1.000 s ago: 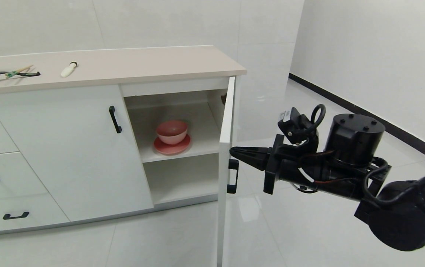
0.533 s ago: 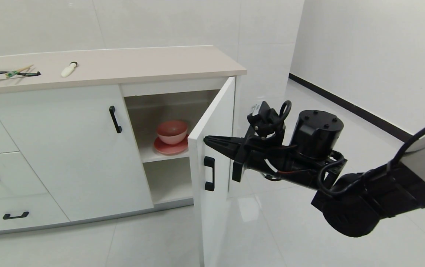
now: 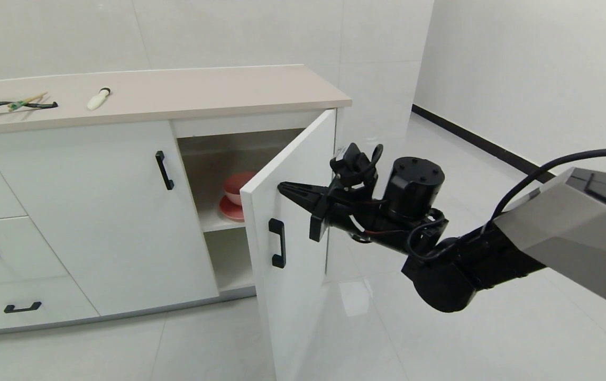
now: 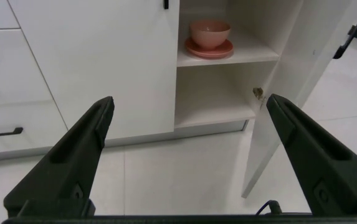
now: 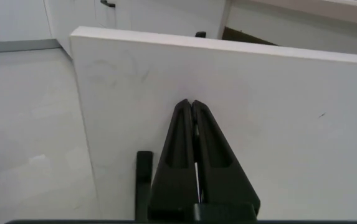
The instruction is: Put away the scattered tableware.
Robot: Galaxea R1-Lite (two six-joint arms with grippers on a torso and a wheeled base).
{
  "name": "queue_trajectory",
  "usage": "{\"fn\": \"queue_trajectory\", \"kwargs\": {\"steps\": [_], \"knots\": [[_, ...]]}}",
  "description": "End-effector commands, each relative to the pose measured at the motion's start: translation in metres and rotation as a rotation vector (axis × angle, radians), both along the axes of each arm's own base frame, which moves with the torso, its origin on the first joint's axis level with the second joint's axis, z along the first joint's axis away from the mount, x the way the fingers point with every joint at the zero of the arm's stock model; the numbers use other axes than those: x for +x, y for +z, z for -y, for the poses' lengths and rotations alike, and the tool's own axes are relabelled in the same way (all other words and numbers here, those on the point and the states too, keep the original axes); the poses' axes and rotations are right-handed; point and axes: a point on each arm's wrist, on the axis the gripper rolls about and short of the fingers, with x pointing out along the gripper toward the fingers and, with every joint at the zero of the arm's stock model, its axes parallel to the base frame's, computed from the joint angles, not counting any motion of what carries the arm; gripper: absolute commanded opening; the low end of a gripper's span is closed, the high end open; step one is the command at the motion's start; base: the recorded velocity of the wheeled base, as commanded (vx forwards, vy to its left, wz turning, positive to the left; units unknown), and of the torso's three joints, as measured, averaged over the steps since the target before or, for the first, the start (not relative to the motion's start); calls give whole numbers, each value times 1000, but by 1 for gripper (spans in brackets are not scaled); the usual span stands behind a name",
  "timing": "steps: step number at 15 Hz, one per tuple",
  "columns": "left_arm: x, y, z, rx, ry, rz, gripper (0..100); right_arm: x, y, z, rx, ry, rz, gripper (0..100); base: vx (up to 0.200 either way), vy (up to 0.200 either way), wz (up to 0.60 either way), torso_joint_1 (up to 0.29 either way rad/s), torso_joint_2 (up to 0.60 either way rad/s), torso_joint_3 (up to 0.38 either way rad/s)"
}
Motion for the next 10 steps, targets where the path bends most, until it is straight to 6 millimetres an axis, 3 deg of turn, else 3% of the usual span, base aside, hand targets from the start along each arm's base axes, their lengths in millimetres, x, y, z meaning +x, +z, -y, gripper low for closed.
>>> {"fn": "queue_trajectory", "kwargs": {"steps": [1, 7, 10], "knots": [[0, 0, 0, 0, 0, 1, 100, 14, -13, -10, 2, -3, 1, 0, 0, 0, 0, 0, 0, 0], [0, 0, 0, -2, 0, 1, 100, 55, -35, -25, 36, -30, 39, 0, 0, 0, 0, 0, 0, 0], [0, 0, 0, -2, 0, 1, 100, 76, -45, -23, 55, -62, 65, 0, 0, 0, 0, 0, 0, 0]]}}
